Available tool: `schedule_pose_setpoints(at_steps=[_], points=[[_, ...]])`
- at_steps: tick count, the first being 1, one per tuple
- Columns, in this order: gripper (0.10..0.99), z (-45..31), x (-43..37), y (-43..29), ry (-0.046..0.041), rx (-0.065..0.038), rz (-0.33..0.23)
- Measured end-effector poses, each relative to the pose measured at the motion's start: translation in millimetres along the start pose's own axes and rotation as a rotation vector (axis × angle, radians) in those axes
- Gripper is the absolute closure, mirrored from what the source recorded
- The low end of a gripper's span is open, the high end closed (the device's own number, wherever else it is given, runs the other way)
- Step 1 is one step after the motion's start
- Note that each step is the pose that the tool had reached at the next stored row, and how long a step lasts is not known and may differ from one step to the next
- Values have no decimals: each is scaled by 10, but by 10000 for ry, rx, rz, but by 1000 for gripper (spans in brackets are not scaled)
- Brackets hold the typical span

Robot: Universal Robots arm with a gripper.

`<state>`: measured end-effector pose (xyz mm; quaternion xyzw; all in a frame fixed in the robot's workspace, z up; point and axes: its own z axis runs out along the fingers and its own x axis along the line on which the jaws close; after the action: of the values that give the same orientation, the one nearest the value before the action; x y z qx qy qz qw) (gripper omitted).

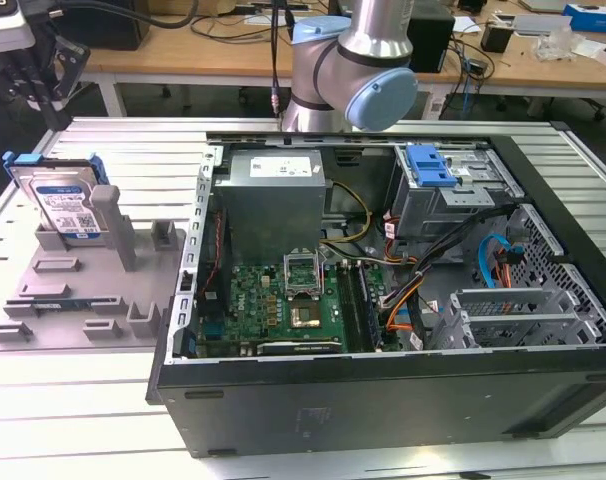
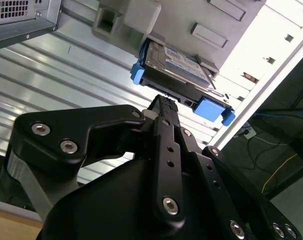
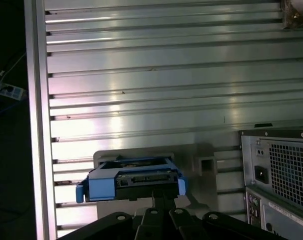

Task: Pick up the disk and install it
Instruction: 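Pick up the disk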

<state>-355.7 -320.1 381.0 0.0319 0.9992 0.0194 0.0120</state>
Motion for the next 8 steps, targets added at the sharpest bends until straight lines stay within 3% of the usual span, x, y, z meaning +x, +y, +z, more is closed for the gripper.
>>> schedule_pose_setpoints(at_steps=[2, 6, 8], points=[[980, 8, 1, 0, 47, -7, -414], [980, 13, 0, -1, 155, -42, -2157], [980, 14, 0, -1, 183, -51, -2598]])
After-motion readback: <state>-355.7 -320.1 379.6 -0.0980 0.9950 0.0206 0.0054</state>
